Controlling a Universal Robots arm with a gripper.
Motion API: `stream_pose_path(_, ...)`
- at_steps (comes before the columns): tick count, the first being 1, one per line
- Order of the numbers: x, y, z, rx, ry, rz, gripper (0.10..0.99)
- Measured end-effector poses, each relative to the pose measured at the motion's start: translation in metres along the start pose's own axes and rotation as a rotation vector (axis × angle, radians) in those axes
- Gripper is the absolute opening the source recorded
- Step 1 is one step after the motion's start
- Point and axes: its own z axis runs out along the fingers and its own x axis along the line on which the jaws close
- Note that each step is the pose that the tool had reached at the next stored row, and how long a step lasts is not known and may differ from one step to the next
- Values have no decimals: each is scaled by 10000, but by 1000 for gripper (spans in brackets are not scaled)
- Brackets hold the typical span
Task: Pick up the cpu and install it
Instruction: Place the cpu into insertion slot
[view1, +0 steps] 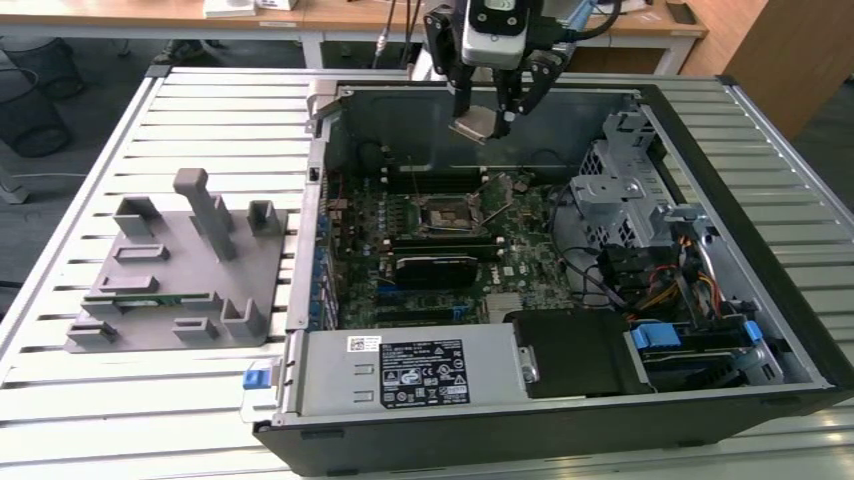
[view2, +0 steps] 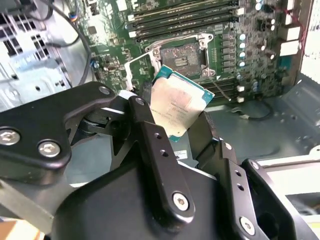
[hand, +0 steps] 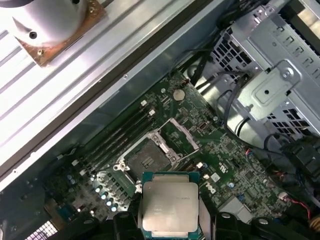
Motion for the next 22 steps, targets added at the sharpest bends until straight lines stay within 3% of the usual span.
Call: stream_pose_path(22,0,-2,44,1,-218,3768,537)
